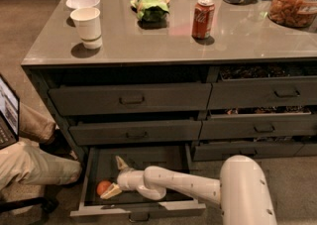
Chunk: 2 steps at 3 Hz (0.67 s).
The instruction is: Pick orange from bottom drawer and place on counter
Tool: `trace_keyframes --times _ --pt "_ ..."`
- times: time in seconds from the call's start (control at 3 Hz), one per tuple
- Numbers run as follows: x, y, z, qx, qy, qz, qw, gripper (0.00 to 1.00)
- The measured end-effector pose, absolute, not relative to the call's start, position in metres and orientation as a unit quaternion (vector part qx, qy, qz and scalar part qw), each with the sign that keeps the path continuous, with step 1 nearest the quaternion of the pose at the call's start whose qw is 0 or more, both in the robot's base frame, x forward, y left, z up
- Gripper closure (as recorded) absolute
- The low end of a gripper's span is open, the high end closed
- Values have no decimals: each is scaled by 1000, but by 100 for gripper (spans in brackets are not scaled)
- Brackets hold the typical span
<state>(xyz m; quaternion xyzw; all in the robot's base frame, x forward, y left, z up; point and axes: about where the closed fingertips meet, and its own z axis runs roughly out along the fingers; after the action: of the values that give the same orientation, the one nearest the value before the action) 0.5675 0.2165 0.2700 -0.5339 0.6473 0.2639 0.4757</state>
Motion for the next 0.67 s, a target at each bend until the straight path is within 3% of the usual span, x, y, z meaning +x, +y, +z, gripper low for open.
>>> trace_keyframes --times 0.67 --pt "588 207 201 -537 671 261 440 0"
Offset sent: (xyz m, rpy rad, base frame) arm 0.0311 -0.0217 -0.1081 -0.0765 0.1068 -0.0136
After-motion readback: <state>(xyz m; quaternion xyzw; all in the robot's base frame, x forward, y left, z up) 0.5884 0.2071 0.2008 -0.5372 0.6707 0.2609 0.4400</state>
